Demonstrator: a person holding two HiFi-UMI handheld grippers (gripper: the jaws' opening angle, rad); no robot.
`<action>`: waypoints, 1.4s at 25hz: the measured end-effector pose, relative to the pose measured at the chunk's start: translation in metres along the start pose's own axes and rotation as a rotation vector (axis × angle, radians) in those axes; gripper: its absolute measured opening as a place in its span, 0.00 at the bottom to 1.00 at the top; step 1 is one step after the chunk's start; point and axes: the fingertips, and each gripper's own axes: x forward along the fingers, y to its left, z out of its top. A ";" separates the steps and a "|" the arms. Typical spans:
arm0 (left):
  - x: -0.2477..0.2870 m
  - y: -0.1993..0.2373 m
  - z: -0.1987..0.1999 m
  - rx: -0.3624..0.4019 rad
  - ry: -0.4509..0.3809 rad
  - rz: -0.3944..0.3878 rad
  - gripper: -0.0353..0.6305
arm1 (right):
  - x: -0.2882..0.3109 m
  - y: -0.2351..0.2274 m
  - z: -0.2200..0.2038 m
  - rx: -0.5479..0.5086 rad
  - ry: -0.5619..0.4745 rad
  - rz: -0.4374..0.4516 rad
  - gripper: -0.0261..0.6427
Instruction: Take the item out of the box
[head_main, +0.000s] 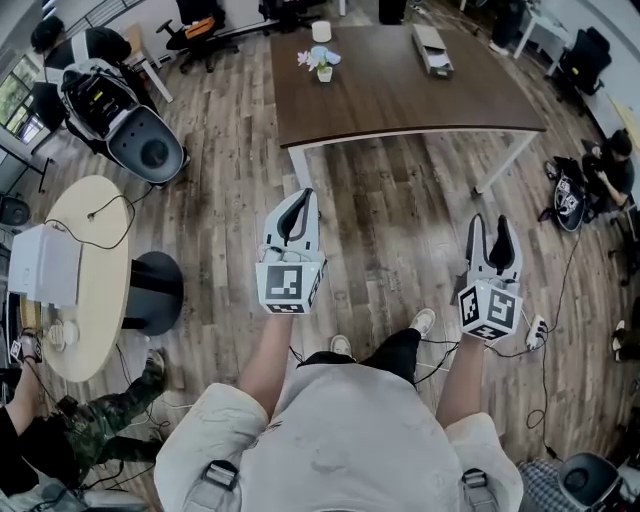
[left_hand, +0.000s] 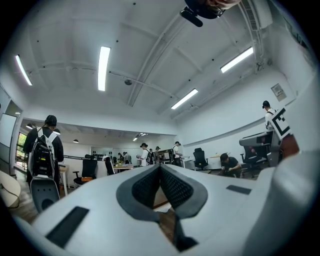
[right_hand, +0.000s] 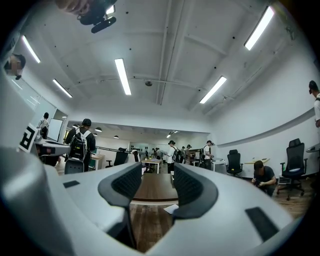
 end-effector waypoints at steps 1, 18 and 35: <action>0.003 -0.004 -0.002 0.000 0.005 -0.004 0.06 | 0.001 -0.003 -0.002 0.001 0.004 0.000 0.34; 0.117 -0.103 -0.015 0.011 0.041 -0.068 0.06 | 0.058 -0.123 -0.033 0.049 0.034 -0.022 0.34; 0.283 -0.247 -0.003 0.043 0.067 -0.043 0.06 | 0.158 -0.319 -0.054 0.109 0.037 0.036 0.34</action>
